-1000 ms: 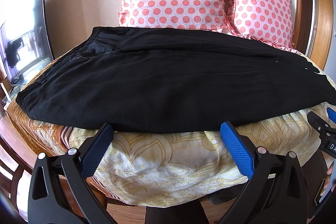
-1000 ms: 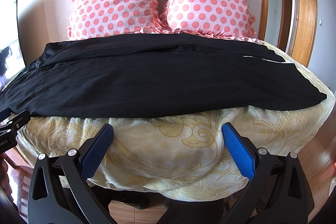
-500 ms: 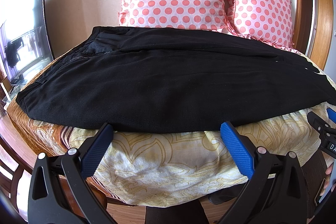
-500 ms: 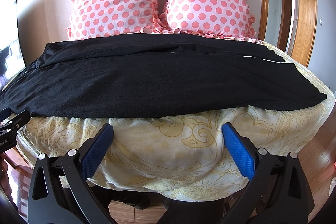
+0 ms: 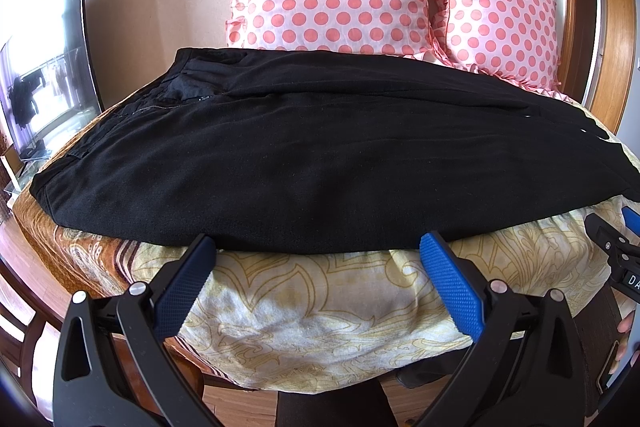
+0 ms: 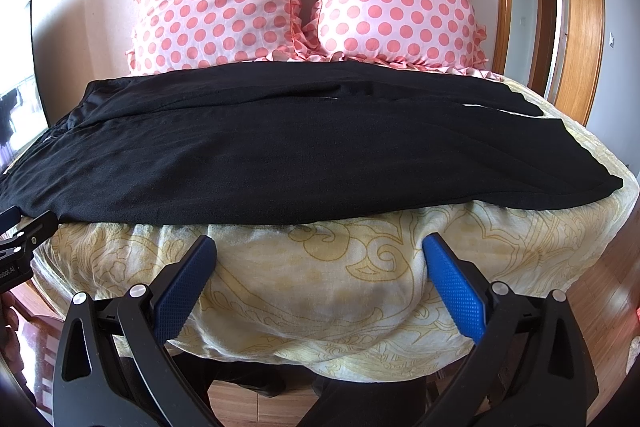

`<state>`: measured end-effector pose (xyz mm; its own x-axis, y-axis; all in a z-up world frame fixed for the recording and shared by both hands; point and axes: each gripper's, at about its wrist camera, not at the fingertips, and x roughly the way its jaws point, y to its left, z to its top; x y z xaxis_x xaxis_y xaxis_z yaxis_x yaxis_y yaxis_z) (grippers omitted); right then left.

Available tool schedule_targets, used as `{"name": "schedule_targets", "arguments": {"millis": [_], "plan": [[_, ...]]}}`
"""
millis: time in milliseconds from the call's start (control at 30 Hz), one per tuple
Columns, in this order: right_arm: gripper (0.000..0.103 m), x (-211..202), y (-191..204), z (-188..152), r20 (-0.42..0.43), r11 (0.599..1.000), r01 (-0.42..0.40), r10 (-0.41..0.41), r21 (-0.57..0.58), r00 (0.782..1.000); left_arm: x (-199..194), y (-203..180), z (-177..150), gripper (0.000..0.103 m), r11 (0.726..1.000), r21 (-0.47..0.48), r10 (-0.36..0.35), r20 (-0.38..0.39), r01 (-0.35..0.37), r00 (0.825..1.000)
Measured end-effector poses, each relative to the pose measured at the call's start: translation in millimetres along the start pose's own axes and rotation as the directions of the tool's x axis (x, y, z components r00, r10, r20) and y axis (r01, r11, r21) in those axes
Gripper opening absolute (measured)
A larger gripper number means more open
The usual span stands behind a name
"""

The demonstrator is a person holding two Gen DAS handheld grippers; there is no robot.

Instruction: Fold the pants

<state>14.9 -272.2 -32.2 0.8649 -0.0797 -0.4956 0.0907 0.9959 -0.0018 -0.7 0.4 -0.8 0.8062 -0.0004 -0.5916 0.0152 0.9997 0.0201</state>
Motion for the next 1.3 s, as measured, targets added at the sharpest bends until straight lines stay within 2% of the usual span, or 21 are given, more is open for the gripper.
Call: {"name": "schedule_targets", "arguments": {"millis": [133,333,467,533,700,800,867,933,1033,1100,1167,1200,1267,1300], "plan": [[0.102,0,0,4,-0.006,1.0,-0.003,0.003,-0.006,1.0,0,0,0,0.101,1.0,0.0,-0.001,-0.001,0.001,1.0],[0.102,2,-8,7,-0.027,0.998,-0.058,0.057,-0.039,0.998,2,1,-1,0.101,1.0,0.002,-0.01,0.0,0.01,1.0],[0.102,-2,-19,16,-0.046,0.995,-0.098,0.097,-0.028,0.994,-4,6,3,0.101,0.998,-0.034,-0.058,-0.025,0.057,0.998],[0.102,-13,-28,27,-0.011,0.995,-0.1,0.1,-0.029,0.995,-9,10,9,0.101,0.994,-0.069,-0.083,-0.033,0.08,0.996],[0.102,-28,-58,86,0.09,0.999,-0.011,0.014,-0.035,0.996,-22,18,46,0.101,0.994,-0.091,-0.059,0.011,0.059,0.998],[0.102,-7,-82,139,0.081,0.999,0.023,-0.025,0.031,0.996,-12,18,81,0.101,0.998,-0.064,-0.026,0.044,0.029,0.999],[0.102,23,-103,170,0.033,0.992,0.1,-0.103,0.077,0.994,2,17,100,0.101,0.999,-0.049,-0.012,0.049,0.015,0.999],[0.102,64,-128,201,-0.039,0.974,0.188,-0.184,0.126,0.982,19,16,116,0.101,0.999,-0.043,-0.025,0.044,0.027,0.999],[0.102,128,-164,235,-0.168,0.933,0.312,-0.284,0.177,0.944,45,11,130,0.101,0.999,-0.038,-0.027,0.011,0.027,1.0],[0.102,166,-184,250,-0.237,0.911,0.356,-0.306,0.21,0.922,58,6,134,0.101,0.999,-0.034,-0.023,-0.001,0.023,1.0],[0.102,195,-200,261,-0.274,0.896,0.367,-0.298,0.251,0.914,67,2,138,0.101,1.0,-0.021,-0.007,-0.001,0.007,1.0],[0.102,215,-211,267,-0.303,0.882,0.386,-0.303,0.269,0.904,73,-1,140,0.101,1.0,-0.014,-0.005,-0.005,0.004,1.0],[0.102,241,-221,272,-0.35,0.855,0.444,-0.342,0.269,0.872,81,-3,142,0.101,1.0,-0.019,-0.015,-0.021,0.014,1.0],[0.102,257,-229,274,-0.383,0.832,0.485,-0.369,0.271,0.847,86,-2,143,0.101,0.999,-0.031,-0.021,-0.033,0.02,0.999]]}}
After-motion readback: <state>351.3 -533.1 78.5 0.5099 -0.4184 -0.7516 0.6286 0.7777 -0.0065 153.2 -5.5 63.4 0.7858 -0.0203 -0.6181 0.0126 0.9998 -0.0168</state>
